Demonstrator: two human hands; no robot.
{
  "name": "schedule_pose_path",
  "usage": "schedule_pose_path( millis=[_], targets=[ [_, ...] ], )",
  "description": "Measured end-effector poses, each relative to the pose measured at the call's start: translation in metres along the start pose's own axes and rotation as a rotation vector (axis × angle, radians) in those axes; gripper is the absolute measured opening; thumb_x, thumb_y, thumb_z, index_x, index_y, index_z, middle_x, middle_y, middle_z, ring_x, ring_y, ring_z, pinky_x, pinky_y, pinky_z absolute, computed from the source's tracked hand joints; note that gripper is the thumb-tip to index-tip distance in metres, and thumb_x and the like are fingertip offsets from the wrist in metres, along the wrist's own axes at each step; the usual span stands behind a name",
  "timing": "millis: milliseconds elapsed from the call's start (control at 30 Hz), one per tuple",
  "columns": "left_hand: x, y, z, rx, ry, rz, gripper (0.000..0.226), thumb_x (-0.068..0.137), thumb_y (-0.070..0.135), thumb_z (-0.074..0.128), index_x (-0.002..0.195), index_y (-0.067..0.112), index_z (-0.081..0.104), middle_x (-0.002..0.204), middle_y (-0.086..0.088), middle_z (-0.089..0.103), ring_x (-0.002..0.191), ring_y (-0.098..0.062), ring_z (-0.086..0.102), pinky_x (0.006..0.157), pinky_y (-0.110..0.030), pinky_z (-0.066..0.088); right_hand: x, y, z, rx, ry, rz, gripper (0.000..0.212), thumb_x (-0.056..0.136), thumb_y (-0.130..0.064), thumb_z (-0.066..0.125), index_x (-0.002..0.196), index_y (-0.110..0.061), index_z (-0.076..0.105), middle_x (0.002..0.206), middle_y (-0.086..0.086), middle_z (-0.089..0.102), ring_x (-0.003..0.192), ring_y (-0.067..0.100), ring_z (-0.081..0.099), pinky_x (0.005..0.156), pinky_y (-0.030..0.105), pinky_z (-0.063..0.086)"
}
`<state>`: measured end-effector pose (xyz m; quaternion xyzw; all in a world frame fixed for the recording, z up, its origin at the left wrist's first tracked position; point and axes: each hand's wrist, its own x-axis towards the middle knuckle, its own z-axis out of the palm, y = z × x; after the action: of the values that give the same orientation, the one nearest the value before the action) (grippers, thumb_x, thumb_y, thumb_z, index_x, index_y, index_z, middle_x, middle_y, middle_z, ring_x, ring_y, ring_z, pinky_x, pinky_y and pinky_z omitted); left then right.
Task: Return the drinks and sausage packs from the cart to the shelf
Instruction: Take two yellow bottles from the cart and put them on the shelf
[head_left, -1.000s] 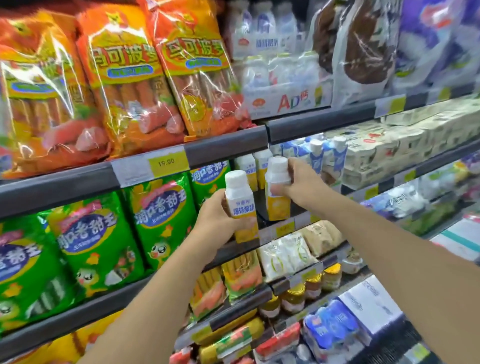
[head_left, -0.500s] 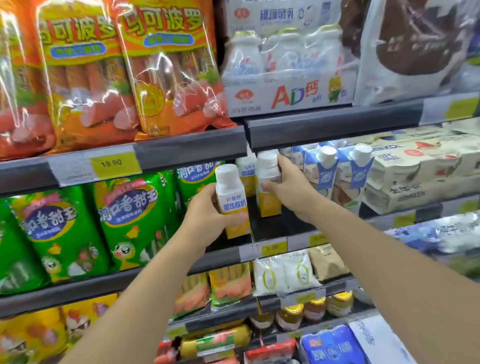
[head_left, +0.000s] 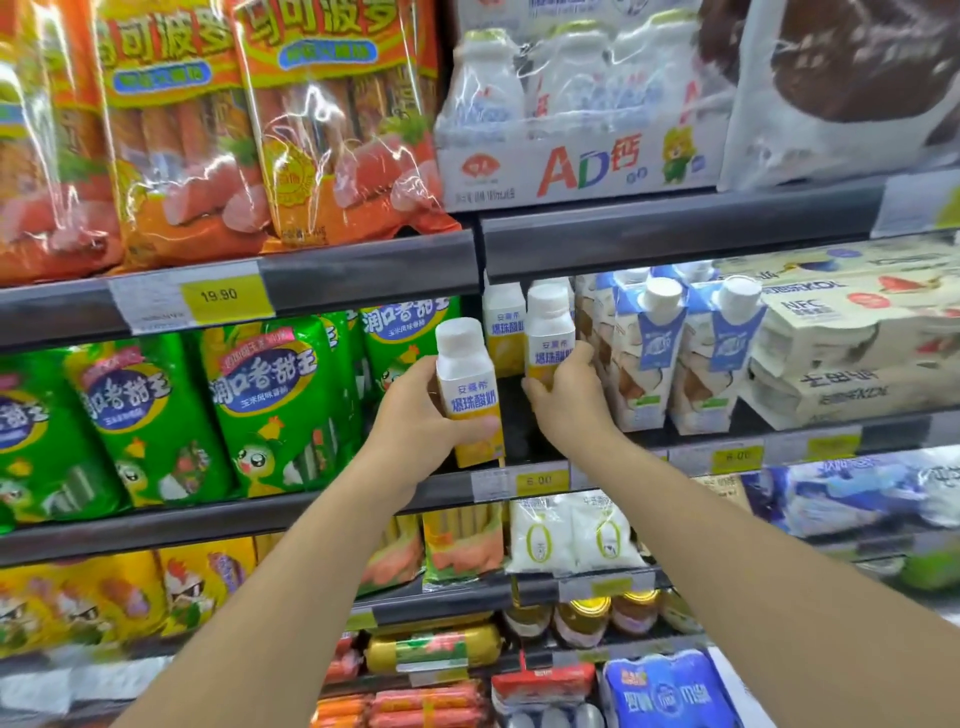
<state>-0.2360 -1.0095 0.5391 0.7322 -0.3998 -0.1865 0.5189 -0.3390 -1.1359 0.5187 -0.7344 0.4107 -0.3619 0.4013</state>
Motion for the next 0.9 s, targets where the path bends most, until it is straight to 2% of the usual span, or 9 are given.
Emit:
schedule_pose_path(
  millis=[133,200,267,367,433,533,600,733,900],
  targets=[
    [0.002,0.003,-0.002,-0.014,-0.029,0.025,0.056,0.068,0.009,0.089,0.113,0.025,0.06,0.099,0.007,0.07,0.091,-0.007,0.066,0.072,-0.02,0.051,-0.006,0.001,-0.004,-0.005,0.011,0.048,0.05,0.091,-0.016,0.066,0.131,-0.005,0.038,0.136,0.01,0.052,0.128,0.024,0.049,0.095,0.025,0.038],
    [0.004,0.002,-0.003,-0.025,-0.045,0.039,0.055,0.068,0.009,0.089,0.11,0.028,0.059,0.098,0.008,0.07,0.091,-0.007,0.066,0.072,-0.019,0.051,-0.016,0.001,-0.006,0.01,-0.024,0.05,0.061,0.09,-0.018,0.067,0.14,-0.007,0.033,0.143,0.008,0.047,0.134,0.023,0.043,0.107,0.032,0.038],
    [0.006,0.0,-0.004,-0.033,-0.06,0.048,0.056,0.068,0.01,0.089,0.11,0.03,0.058,0.097,0.009,0.07,0.09,-0.005,0.065,0.07,-0.018,0.05,-0.031,0.002,-0.011,-0.006,-0.065,0.059,0.069,0.091,-0.022,0.067,0.146,-0.012,0.027,0.146,0.003,0.042,0.135,0.02,0.041,0.108,0.033,0.037],
    [0.009,-0.005,-0.006,-0.037,-0.074,0.061,0.054,0.067,0.01,0.09,0.105,0.032,0.058,0.095,0.009,0.07,0.087,-0.004,0.065,0.069,-0.017,0.05,-0.053,0.007,-0.017,-0.193,-0.129,-0.031,0.071,0.092,-0.028,0.065,0.15,-0.025,0.024,0.155,-0.002,0.026,0.142,0.02,0.031,0.11,0.032,0.033],
    [0.011,-0.009,-0.007,-0.048,-0.083,0.071,0.053,0.067,0.009,0.09,0.099,0.035,0.058,0.095,0.008,0.071,0.086,-0.005,0.066,0.07,-0.017,0.051,-0.066,0.006,-0.018,-0.386,-0.204,-0.106,0.07,0.094,-0.037,0.06,0.151,-0.036,0.02,0.157,0.002,0.013,0.144,0.024,0.021,0.112,0.035,0.031],
    [0.012,-0.011,-0.011,-0.051,-0.106,0.084,0.053,0.067,0.009,0.09,0.104,0.032,0.059,0.095,0.008,0.071,0.086,-0.004,0.067,0.068,-0.016,0.052,-0.064,-0.002,-0.012,-0.749,-0.274,-0.093,0.077,0.092,-0.059,0.05,0.154,-0.042,0.007,0.147,0.012,0.02,0.134,0.033,0.025,0.109,0.04,0.031],
    [0.013,-0.013,-0.015,-0.058,-0.116,0.089,0.054,0.067,0.008,0.09,0.107,0.029,0.061,0.095,0.008,0.072,0.085,-0.004,0.067,0.067,-0.014,0.053,-0.055,-0.009,-0.006,-0.872,-0.292,-0.046,0.081,0.089,-0.068,0.043,0.154,-0.043,0.002,0.142,0.015,0.025,0.129,0.035,0.028,0.107,0.043,0.03],
    [0.018,-0.017,-0.022,-0.073,-0.119,0.088,0.055,0.066,0.005,0.09,0.111,0.021,0.063,0.097,0.001,0.073,0.089,-0.015,0.068,0.076,-0.029,0.058,-0.042,-0.015,0.001,-0.944,-0.273,0.037,0.086,0.084,-0.078,0.036,0.154,-0.043,0.002,0.137,0.017,0.03,0.126,0.036,0.032,0.104,0.045,0.031],
    [0.026,-0.022,-0.026,-0.077,-0.105,0.076,0.059,0.063,0.007,0.092,0.114,0.019,0.063,0.1,-0.001,0.073,0.095,-0.021,0.069,0.082,-0.037,0.058,-0.032,-0.014,0.002,-0.945,-0.255,0.037,0.087,0.082,-0.081,0.029,0.154,-0.042,0.003,0.136,0.018,0.03,0.125,0.037,0.033,0.104,0.047,0.031]
  ],
)
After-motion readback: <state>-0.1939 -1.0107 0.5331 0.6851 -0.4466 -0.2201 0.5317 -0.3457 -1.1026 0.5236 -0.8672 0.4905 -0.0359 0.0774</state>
